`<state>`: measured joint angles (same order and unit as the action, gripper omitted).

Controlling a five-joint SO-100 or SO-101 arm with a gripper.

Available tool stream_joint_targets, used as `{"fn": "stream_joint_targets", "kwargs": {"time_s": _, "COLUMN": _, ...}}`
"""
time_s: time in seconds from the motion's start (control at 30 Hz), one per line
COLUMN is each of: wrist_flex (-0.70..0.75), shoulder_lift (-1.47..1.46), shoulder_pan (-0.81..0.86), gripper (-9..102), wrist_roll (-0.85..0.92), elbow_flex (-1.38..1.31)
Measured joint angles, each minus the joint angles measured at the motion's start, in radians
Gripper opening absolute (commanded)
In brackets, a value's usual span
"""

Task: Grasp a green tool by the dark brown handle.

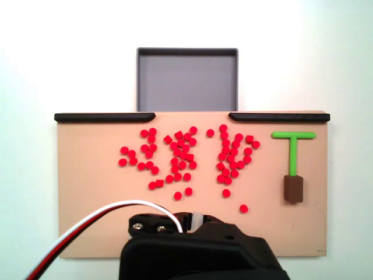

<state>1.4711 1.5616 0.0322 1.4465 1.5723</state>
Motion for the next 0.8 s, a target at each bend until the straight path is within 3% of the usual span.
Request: {"fn": "stream_joint_targets", "kwargs": {"time_s": 0.8, "wrist_flex": 0.000, "shoulder_lift": -0.021, "shoulder_pan": -0.002, "gripper": 4, "wrist_roll": 0.028, "elbow_flex": 0.000}}
